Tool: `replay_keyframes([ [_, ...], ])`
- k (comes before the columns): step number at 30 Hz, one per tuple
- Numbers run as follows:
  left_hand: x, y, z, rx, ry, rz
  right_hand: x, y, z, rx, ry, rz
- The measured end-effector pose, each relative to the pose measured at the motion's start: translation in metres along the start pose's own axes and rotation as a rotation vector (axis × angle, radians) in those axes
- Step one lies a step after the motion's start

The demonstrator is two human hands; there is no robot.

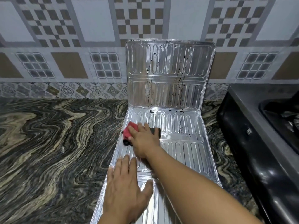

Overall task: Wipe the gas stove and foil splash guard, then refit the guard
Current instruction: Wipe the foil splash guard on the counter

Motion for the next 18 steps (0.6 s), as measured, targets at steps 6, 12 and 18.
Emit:
replay_keyframes([
  [6, -0.001, 0.001, 0.003, -0.019, -0.01, 0.016, -0.003, 0.073, 0.023, 0.174, 0.087, -0.1],
  [12, -0.001, 0.004, 0.016, -0.012, -0.041, 0.007, 0.0, 0.124, 0.051, 0.32, 0.156, -0.134],
  [18, 0.007, 0.001, 0.041, 0.009, -0.045, 0.008, 0.019, 0.142, 0.088, 0.458, 0.294, -0.173],
])
Point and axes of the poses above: each hand's wrist, its own z-axis away from the middle knuckle, its own x-axis out of the palm, y = z × x, the point moved 1 cm from there along -z, towards the middle knuckle, and after that the axes turned 15 degrees about -y, right-handed, at the moved point
